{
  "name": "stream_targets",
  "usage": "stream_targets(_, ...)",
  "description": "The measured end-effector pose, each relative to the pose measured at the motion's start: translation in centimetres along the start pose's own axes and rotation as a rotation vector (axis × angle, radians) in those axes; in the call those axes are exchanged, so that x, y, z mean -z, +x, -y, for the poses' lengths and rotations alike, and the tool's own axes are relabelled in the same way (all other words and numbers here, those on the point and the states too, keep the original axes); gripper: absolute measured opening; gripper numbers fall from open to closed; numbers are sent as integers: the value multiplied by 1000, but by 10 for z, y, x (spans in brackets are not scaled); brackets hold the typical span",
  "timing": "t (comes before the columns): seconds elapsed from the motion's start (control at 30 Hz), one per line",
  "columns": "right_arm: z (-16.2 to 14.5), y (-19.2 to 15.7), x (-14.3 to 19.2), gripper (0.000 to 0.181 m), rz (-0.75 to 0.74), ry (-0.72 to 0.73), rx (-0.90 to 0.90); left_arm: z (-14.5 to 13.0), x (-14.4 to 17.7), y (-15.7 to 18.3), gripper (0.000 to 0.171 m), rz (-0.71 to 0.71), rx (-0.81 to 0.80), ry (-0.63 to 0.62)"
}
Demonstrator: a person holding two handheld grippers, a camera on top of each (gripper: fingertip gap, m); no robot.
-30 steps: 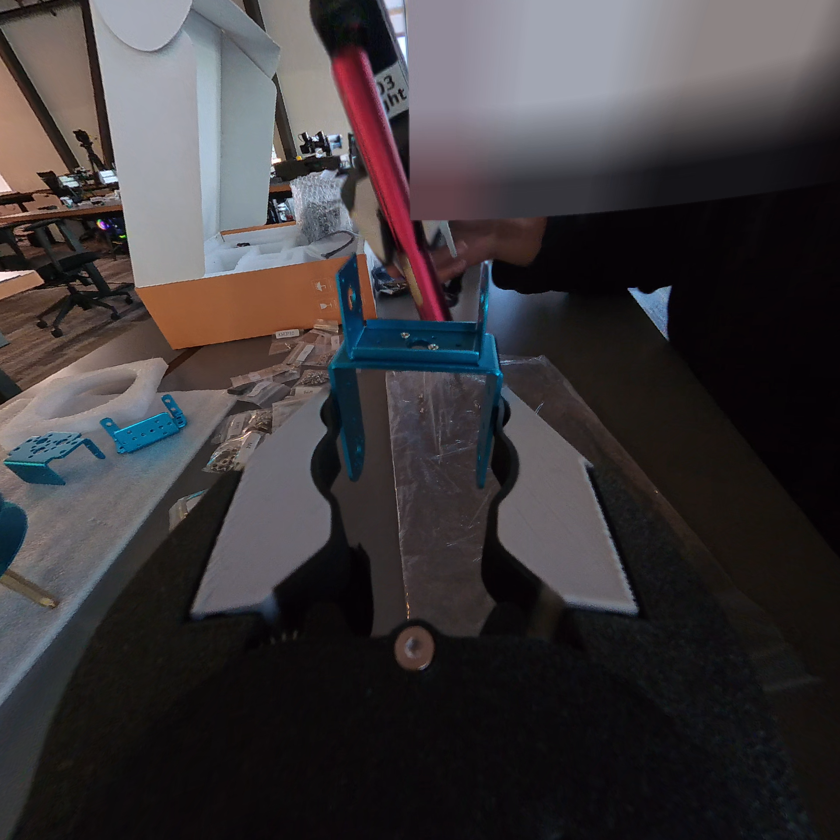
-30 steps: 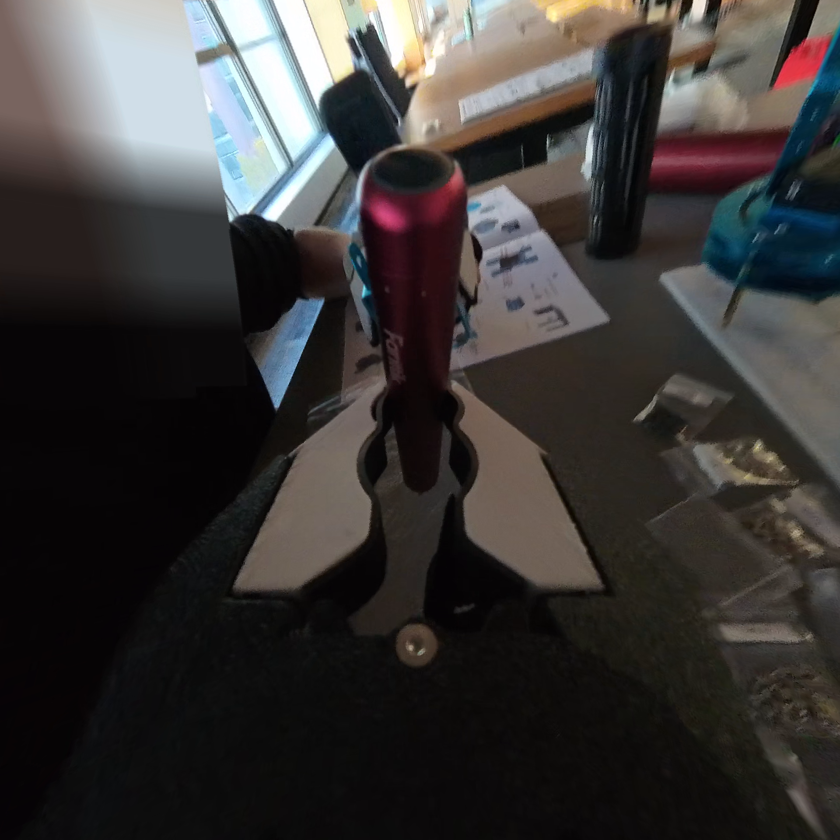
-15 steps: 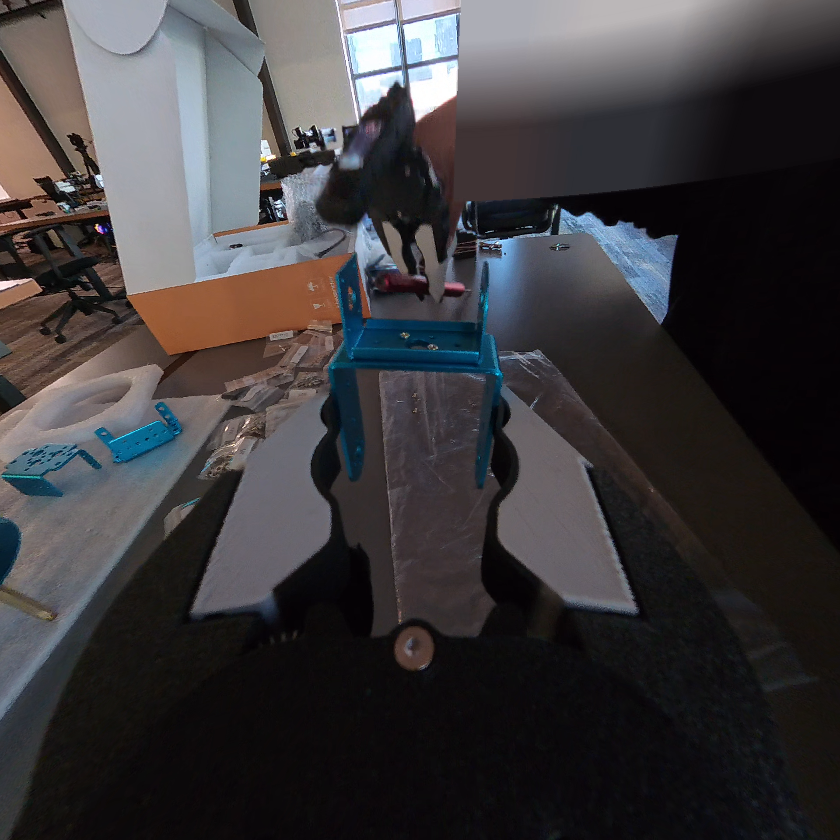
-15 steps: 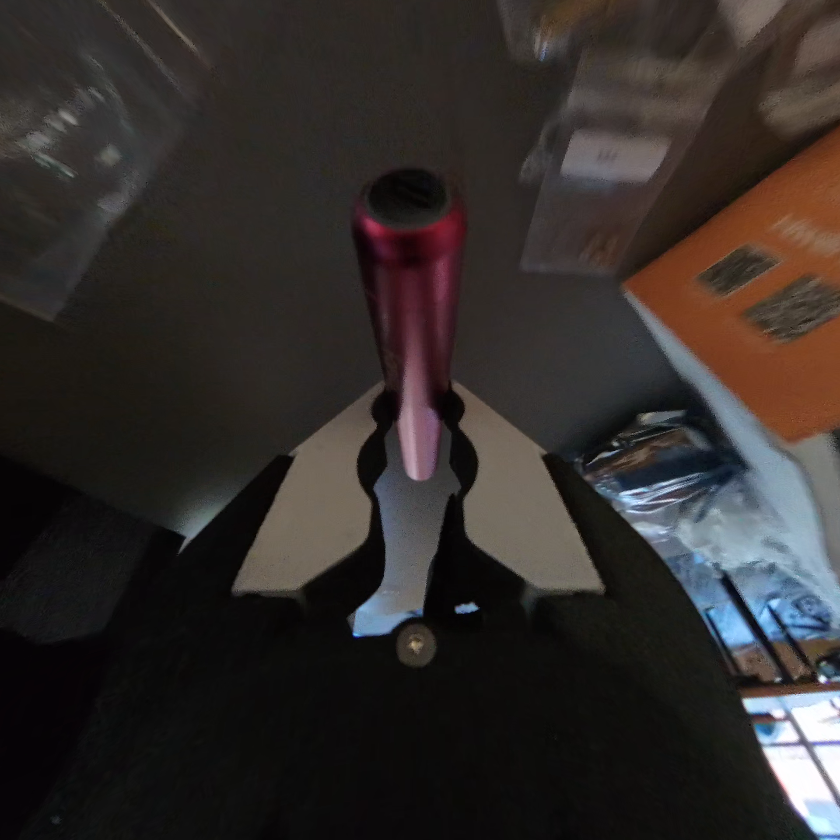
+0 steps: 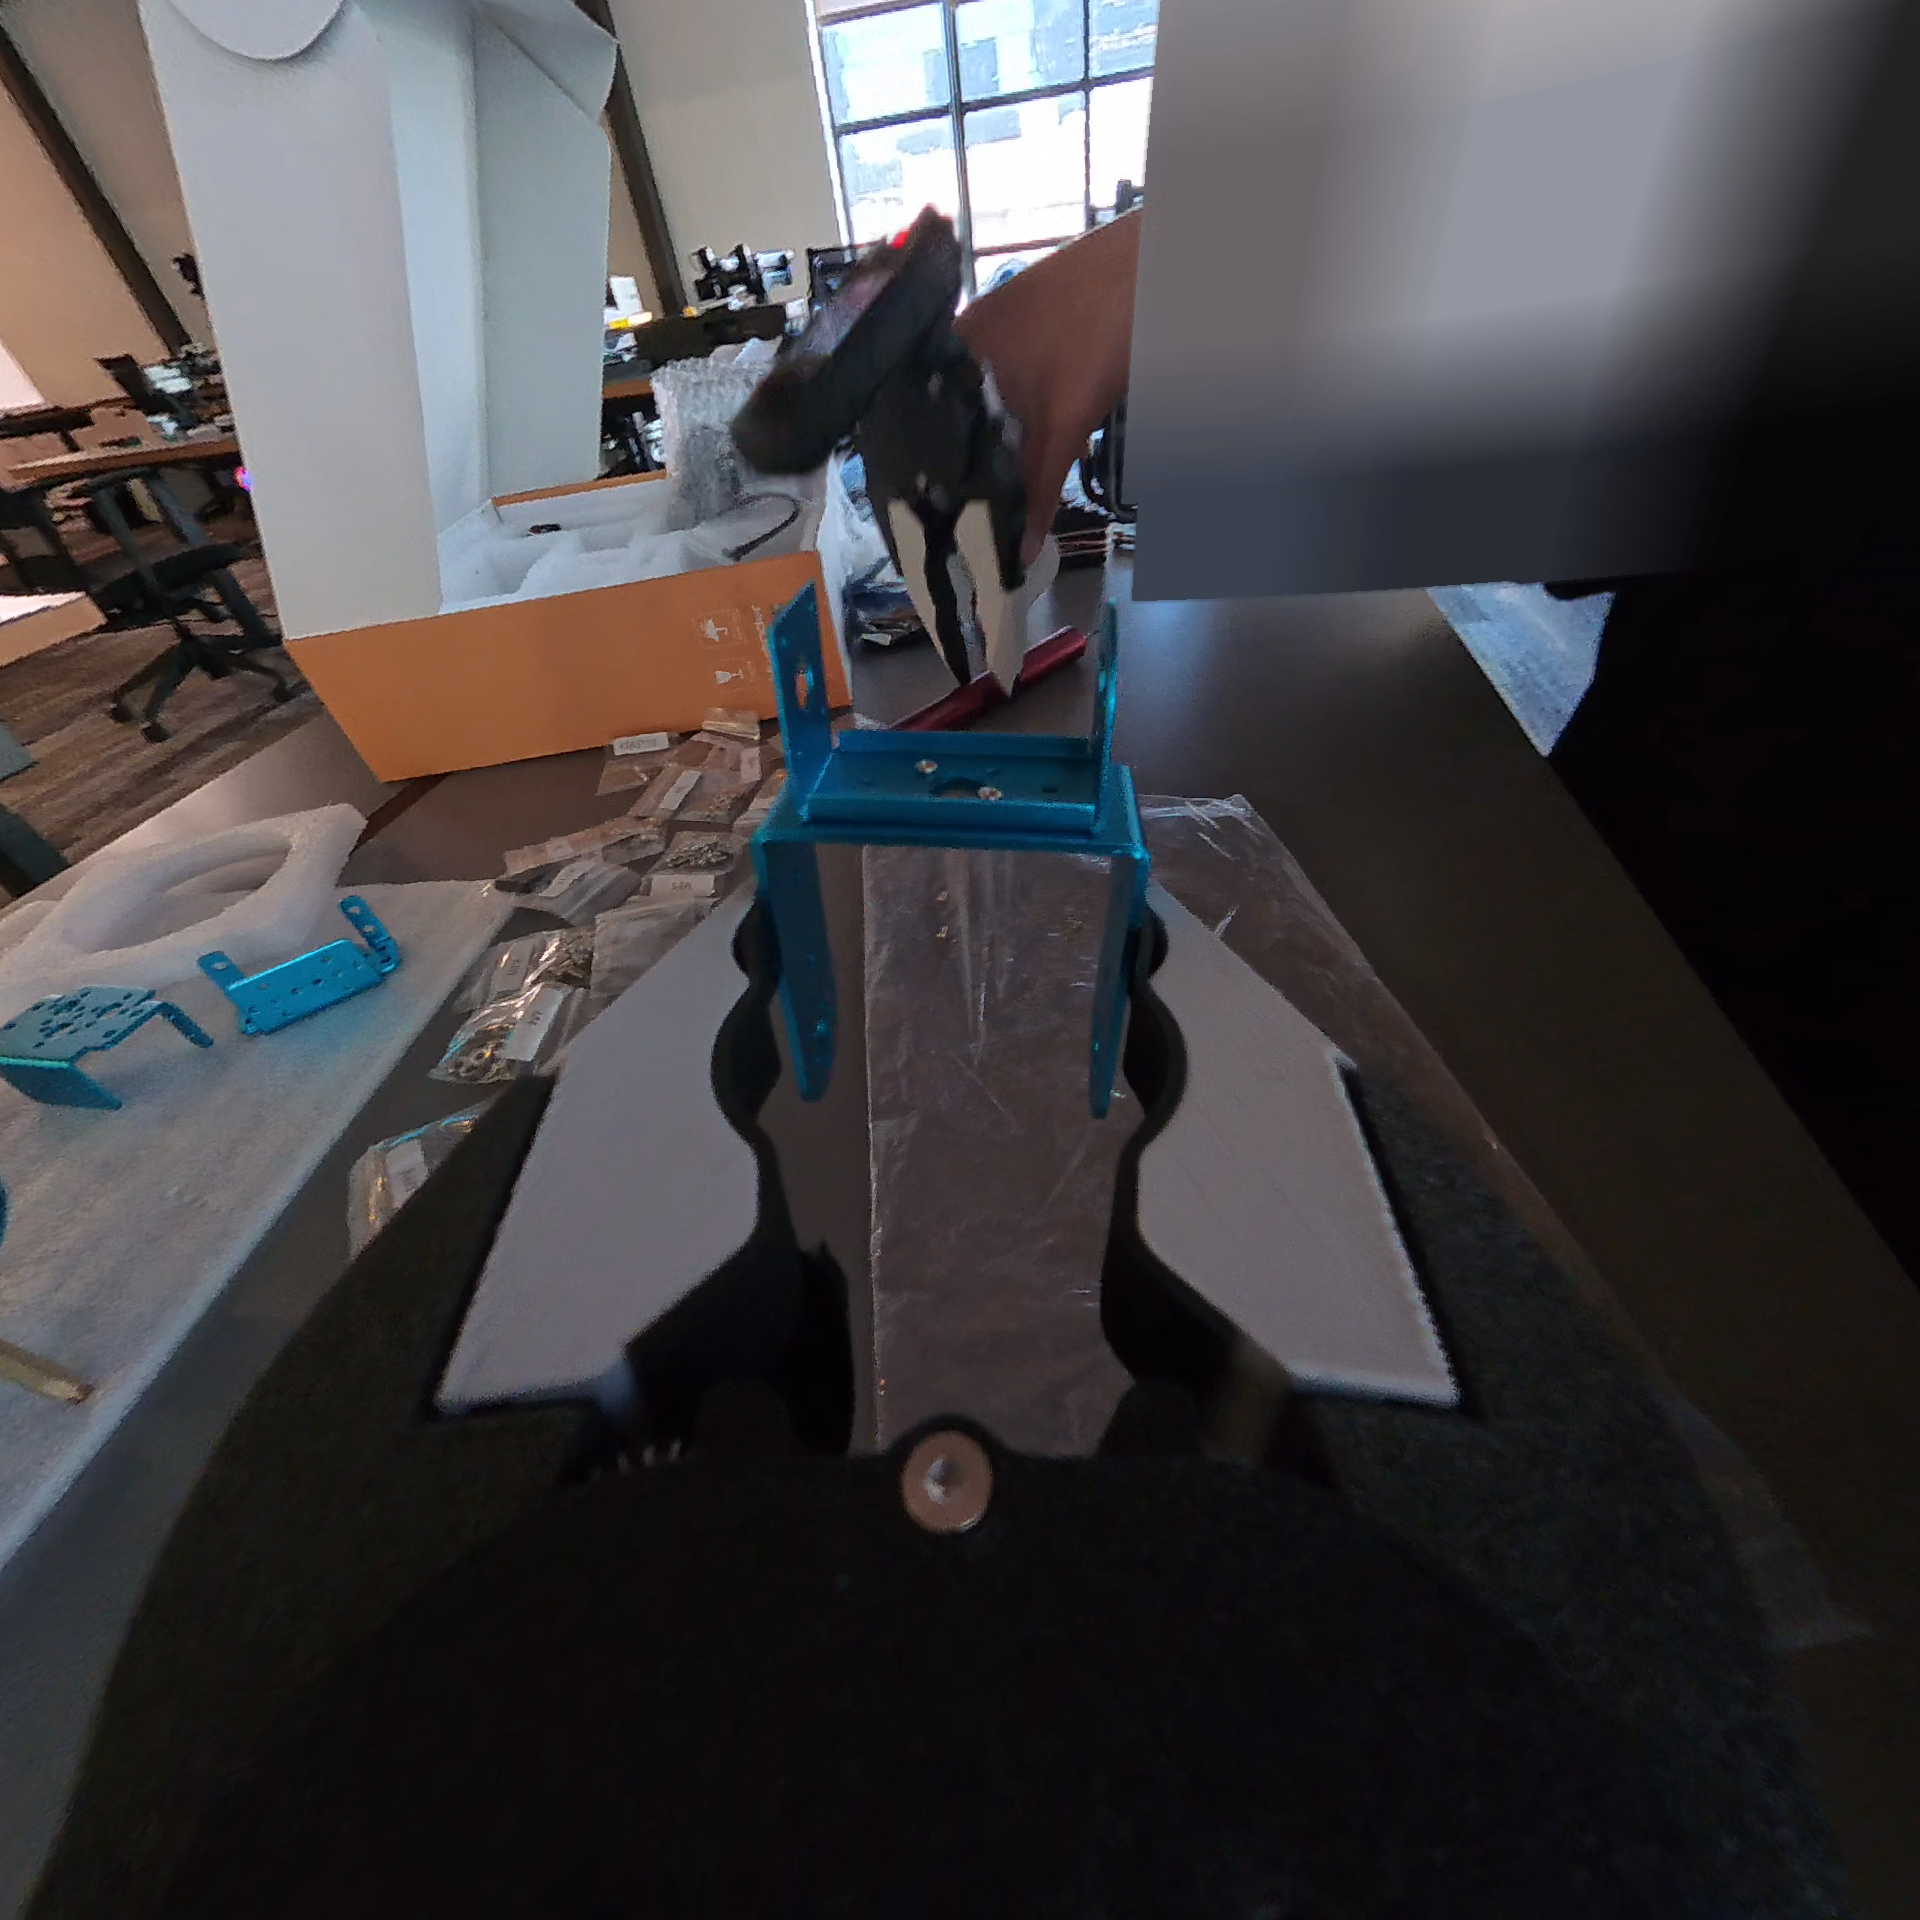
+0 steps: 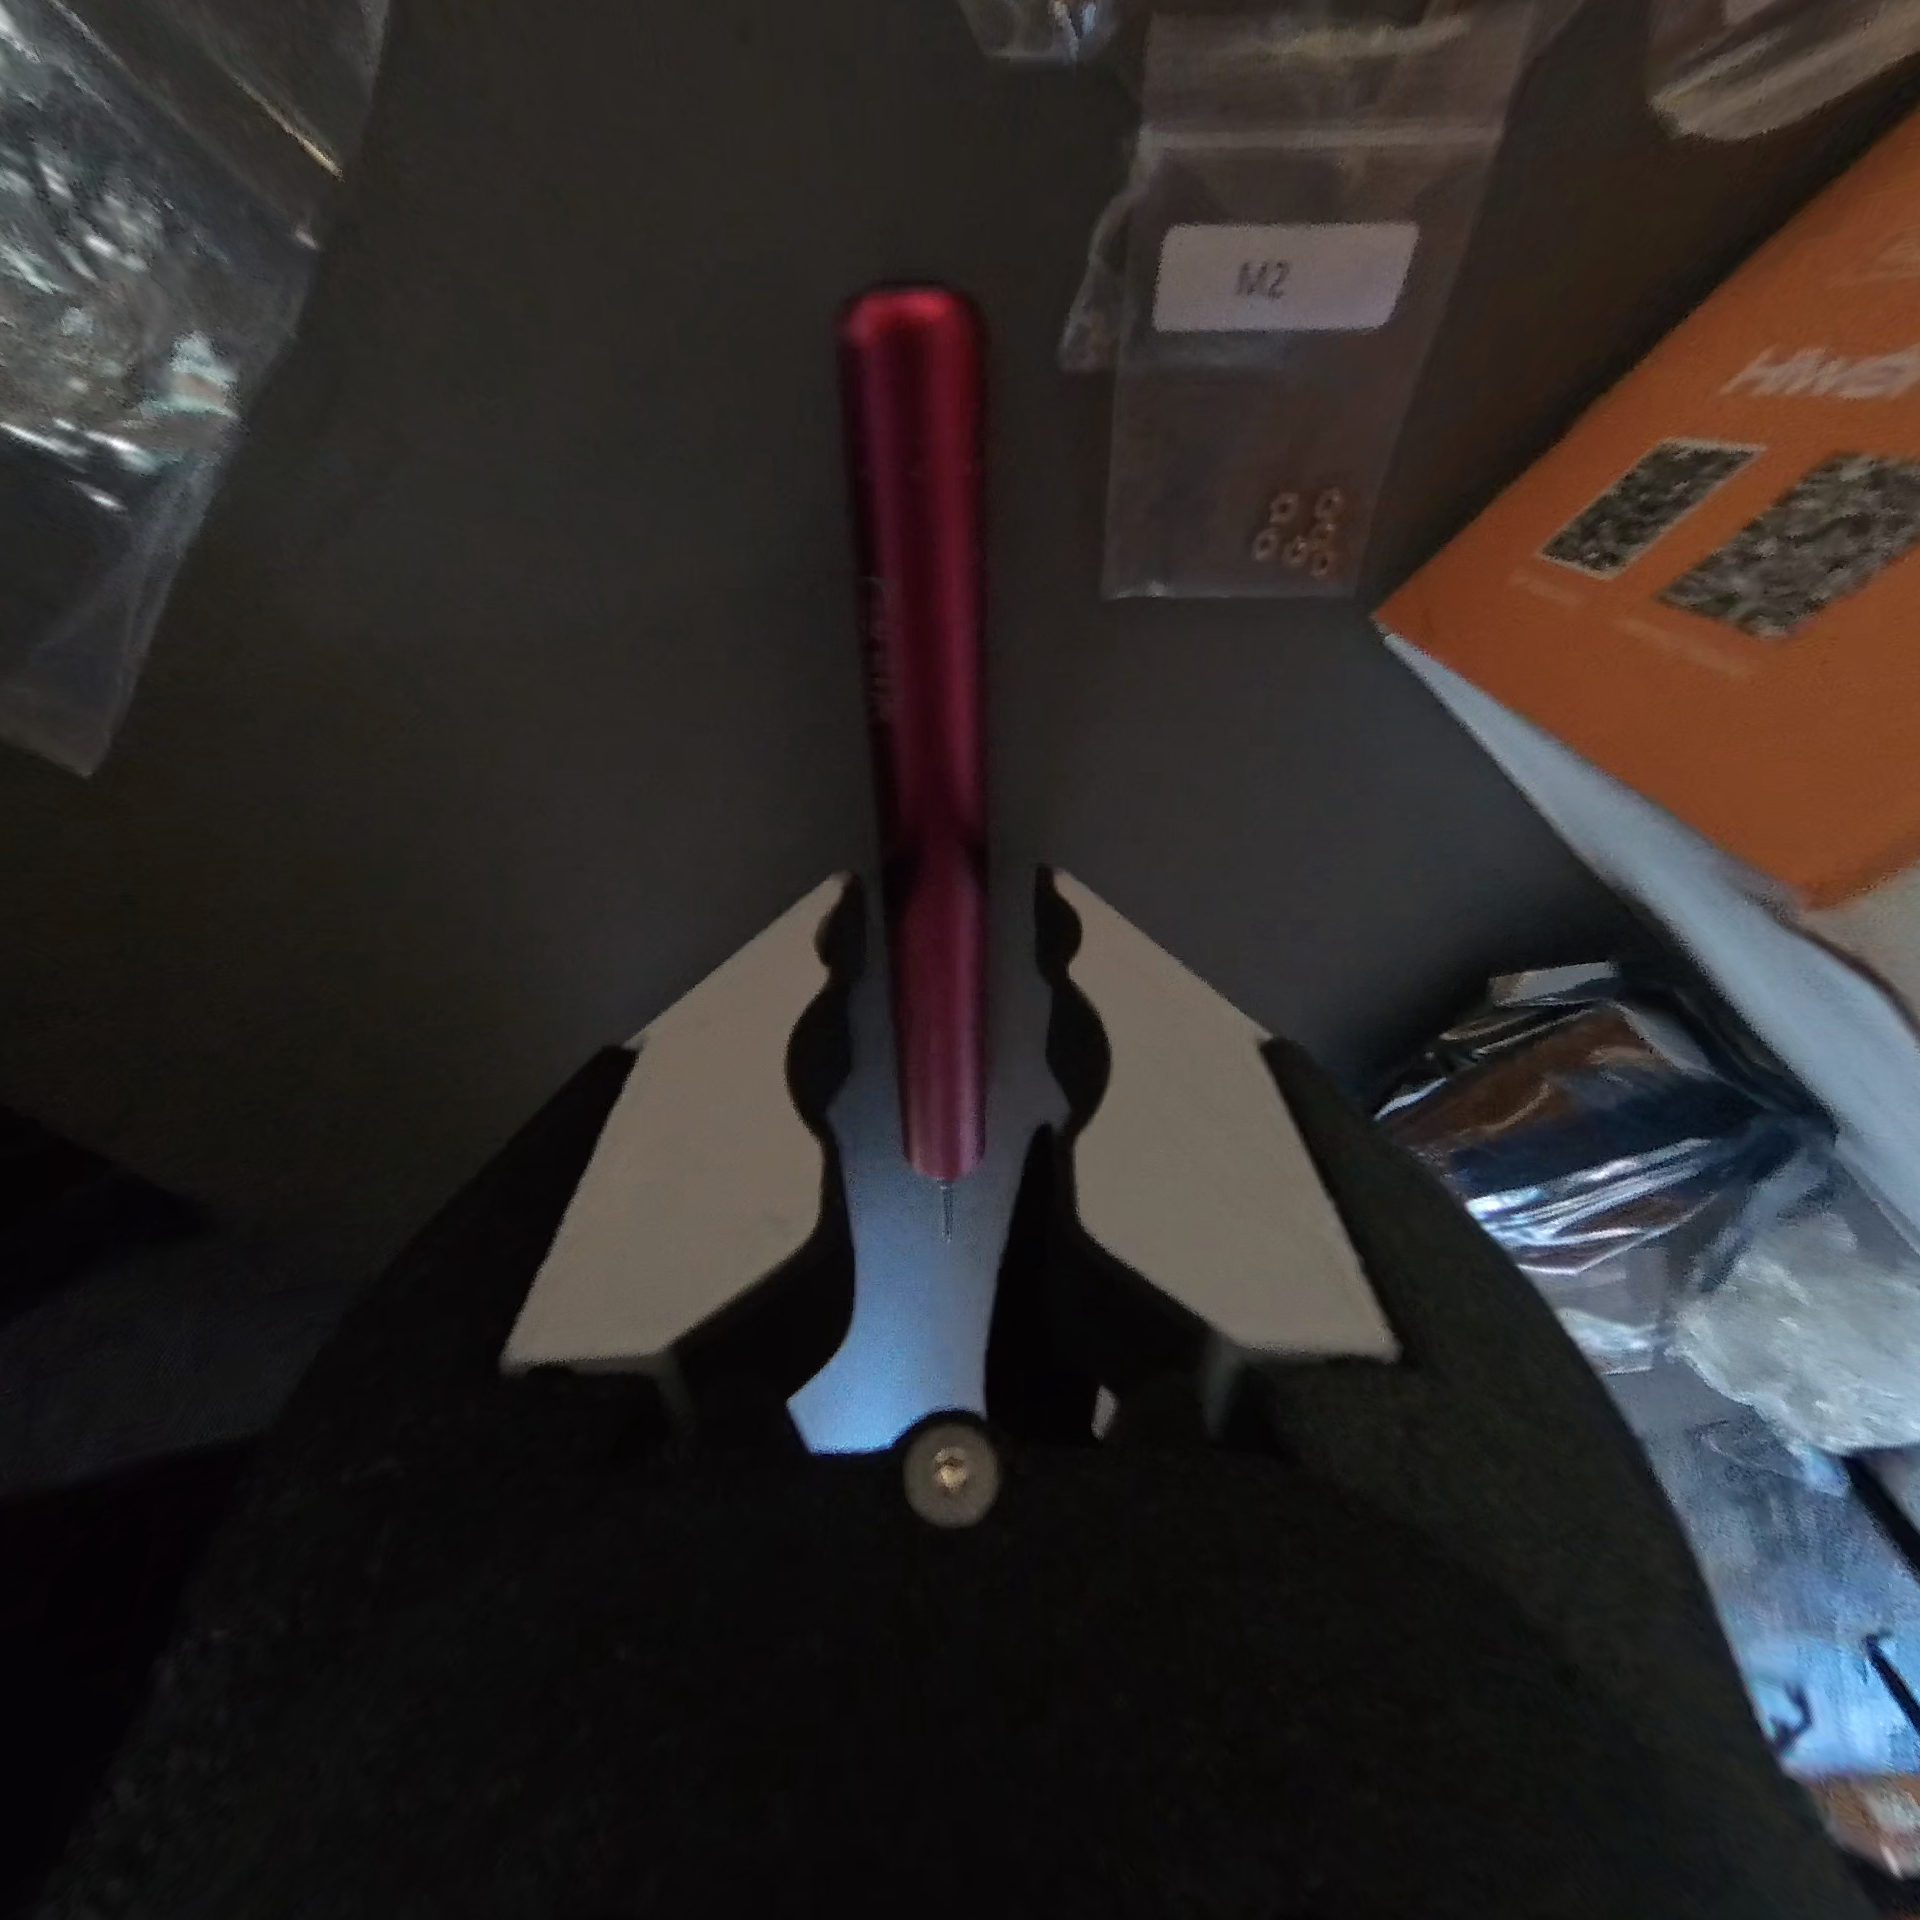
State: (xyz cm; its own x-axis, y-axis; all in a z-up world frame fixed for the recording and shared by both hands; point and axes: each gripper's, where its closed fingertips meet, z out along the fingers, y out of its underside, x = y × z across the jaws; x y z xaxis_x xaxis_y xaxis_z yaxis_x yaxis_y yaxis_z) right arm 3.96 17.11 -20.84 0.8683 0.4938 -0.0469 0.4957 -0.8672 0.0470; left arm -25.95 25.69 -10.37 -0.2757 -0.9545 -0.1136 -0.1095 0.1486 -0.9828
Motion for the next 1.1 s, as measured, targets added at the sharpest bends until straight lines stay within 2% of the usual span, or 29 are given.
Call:
stream_targets(0.07, 22, -3, 19, 39, -49, 148, 42, -1, -1, -2, 66, 13, 0, -9)
stream_targets(0.1, 44, -13, 33, 41, -44, 275, 78, -2, -1, -3, 66, 20, 0, -12)
stream_targets(0.13, 72, -32, 49, 44, 5, 440, 132, -2, -2, -3, 66, 22, 1, -13)
stream_targets(0.2, 123, -92, 85, 51, 229, 789, 244, -3, -2, -4, 66, 32, 0, -12)
stream_targets(0.23, 141, -117, 100, 54, 333, 909, 280, -3, -3, -4, 66, 39, -3, -13)
stream_targets(0.3, 169, -158, 125, 66, 437, 1097, 393, -4, -4, -1, 66, 28, 4, -19)
stream_targets(0.37, 180, -192, 140, 68, 427, 1253, 561, -5, -6, 0, 66, 18, 34, -19)
stream_targets(0.5, 197, -222, 136, 83, 194, 1262, 745, -15, -11, -5, 66, 65, 48, -81)
stream_targets(0.57, 197, -236, 143, 81, 117, 1282, 840, -19, -13, -7, 66, 77, 64, -98)
stream_targets(0.67, 203, -247, 141, 71, -94, 1289, 986, -24, -13, -10, 66, 91, 86, -120)
stream_targets(0.77, 213, -249, 124, 71, -222, 1202, 1065, -27, -13, -13, 66, 94, 112, -128)
stream_targets(0.93, 222, -249, 107, 73, -236, 1090, 1105, -25, -11, -17, 66, 103, 117, -120)
stream_targets(1.1, 221, -245, 105, 73, -110, 1042, 1083, -23, -9, -15, 65, 92, 91, -110)
